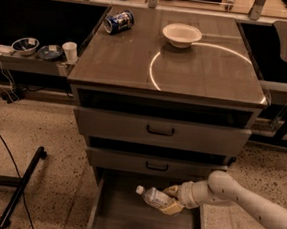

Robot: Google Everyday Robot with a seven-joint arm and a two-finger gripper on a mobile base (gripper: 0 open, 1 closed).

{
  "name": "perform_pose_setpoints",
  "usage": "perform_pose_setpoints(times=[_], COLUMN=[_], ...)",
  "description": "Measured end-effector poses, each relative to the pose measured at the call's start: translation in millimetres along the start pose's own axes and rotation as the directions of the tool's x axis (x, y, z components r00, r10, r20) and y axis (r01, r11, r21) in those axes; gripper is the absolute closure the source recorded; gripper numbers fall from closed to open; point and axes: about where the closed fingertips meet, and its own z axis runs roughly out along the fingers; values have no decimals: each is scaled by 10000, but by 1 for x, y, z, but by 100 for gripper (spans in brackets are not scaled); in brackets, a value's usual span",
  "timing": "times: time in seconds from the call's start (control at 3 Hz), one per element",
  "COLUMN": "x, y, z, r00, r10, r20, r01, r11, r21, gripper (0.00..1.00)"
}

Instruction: Place blue plastic bottle into bottom drawer

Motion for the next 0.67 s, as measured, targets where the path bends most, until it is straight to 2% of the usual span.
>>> perform_pose_setpoints(times=[0.33, 0.67], x=[45, 69], y=[-7, -10], z=[28, 53], r00=[9961, 9941], r10=[-263, -638], r20=[841, 882], r01=[177, 520], r11=[9947, 9901], r21=[1015, 1300], gripper=[100, 100])
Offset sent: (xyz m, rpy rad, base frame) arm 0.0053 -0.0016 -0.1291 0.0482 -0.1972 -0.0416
